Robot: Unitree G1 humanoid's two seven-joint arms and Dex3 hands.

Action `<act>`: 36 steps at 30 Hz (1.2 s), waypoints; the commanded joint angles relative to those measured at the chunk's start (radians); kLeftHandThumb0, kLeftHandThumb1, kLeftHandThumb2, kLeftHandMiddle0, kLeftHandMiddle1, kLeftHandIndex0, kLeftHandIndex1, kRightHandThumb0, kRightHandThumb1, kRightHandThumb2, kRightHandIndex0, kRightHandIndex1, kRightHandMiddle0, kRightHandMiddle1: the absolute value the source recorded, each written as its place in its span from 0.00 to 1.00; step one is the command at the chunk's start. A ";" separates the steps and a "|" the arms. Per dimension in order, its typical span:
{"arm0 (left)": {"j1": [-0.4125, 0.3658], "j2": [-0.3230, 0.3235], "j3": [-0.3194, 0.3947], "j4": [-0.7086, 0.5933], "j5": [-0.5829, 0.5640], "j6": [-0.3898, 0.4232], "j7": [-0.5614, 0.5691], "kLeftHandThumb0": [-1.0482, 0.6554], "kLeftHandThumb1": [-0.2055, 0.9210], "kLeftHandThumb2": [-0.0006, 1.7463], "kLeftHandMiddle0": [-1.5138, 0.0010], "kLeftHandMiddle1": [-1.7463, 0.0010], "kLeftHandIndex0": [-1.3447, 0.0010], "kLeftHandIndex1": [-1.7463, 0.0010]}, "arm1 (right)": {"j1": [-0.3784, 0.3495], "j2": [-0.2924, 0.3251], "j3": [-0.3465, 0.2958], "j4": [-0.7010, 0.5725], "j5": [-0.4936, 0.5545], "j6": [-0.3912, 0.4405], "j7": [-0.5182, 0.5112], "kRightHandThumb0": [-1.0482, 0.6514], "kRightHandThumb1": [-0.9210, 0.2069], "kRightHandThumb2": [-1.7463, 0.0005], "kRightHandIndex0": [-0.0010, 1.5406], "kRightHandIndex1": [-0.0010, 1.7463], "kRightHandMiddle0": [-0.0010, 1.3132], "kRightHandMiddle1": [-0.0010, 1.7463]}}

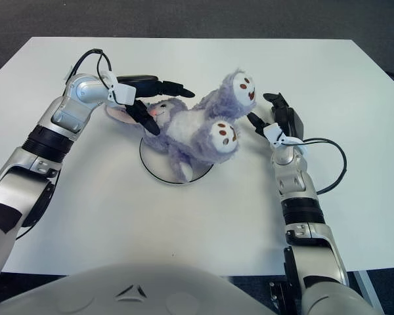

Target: Put the doll into the plate.

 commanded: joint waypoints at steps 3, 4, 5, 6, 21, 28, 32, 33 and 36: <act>-0.040 0.059 0.074 -0.016 -0.082 0.064 -0.053 0.21 0.91 0.00 0.84 1.00 0.78 0.96 | 0.010 -0.002 -0.001 0.003 0.006 0.021 0.013 0.30 0.00 0.74 0.42 0.00 0.23 0.25; -0.043 0.068 0.084 -0.026 -0.086 0.090 -0.050 0.21 0.91 0.00 0.84 1.00 0.78 0.97 | 0.010 -0.002 -0.001 0.003 0.006 0.022 0.014 0.30 0.00 0.74 0.42 0.00 0.23 0.25; -0.044 0.073 0.090 -0.033 -0.088 0.108 -0.047 0.20 0.91 0.00 0.84 1.00 0.78 0.97 | 0.009 -0.001 -0.001 0.003 0.006 0.022 0.014 0.30 0.00 0.74 0.42 0.00 0.23 0.25; -0.043 0.076 0.099 -0.041 -0.089 0.128 -0.036 0.20 0.91 0.00 0.84 1.00 0.78 0.97 | 0.009 -0.001 -0.001 0.003 0.006 0.022 0.013 0.30 0.00 0.74 0.42 0.00 0.23 0.25; 0.046 0.012 0.243 0.002 -0.084 0.114 0.279 0.27 0.95 0.01 0.57 0.97 0.60 0.93 | 0.012 0.005 -0.016 0.006 0.021 0.017 0.002 0.31 0.00 0.74 0.43 0.00 0.24 0.25; 0.055 -0.017 0.311 0.149 -0.118 0.001 0.370 0.36 1.00 0.06 0.46 0.95 0.53 0.90 | 0.014 0.014 -0.024 0.013 0.038 0.004 -0.006 0.31 0.00 0.74 0.43 0.01 0.25 0.25; 0.063 -0.053 0.361 0.231 -0.155 -0.051 0.421 0.39 1.00 0.09 0.40 0.96 0.48 0.86 | 0.016 0.017 -0.028 0.015 0.047 -0.003 -0.006 0.31 0.00 0.74 0.43 0.01 0.25 0.25; 0.071 -0.073 0.384 0.262 -0.175 -0.074 0.444 0.39 1.00 0.09 0.40 0.96 0.48 0.86 | 0.016 0.020 -0.030 0.015 0.053 -0.007 -0.006 0.31 0.00 0.74 0.43 0.01 0.25 0.25; 0.084 -0.104 0.419 0.311 -0.204 -0.121 0.484 0.40 1.00 0.12 0.36 0.95 0.58 0.40 | 0.017 0.024 -0.035 0.014 0.065 -0.011 -0.006 0.31 0.00 0.74 0.43 0.01 0.25 0.25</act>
